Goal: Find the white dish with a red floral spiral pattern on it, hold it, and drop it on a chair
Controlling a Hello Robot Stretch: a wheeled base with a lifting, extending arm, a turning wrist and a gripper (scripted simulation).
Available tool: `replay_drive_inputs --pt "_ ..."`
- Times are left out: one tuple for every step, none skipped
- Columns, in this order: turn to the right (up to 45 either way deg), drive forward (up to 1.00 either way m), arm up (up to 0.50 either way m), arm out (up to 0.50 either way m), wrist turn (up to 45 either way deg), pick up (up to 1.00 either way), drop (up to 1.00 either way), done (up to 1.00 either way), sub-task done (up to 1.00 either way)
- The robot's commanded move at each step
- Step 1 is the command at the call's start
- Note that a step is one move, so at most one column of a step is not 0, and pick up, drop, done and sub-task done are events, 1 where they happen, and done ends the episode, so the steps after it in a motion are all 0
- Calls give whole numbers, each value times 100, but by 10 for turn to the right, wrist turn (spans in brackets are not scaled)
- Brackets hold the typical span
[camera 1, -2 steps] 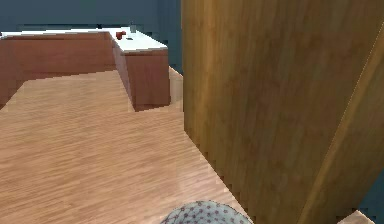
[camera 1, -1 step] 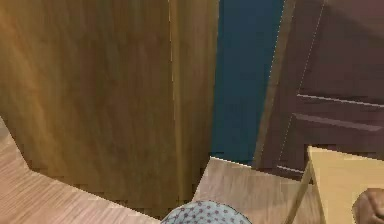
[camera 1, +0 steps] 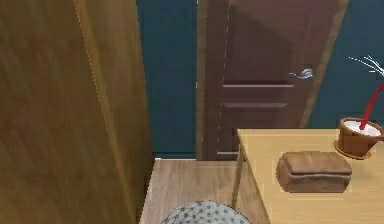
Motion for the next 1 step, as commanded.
replay_drive_inputs --pt "-450 0 0 0 0 0 0 0 0"
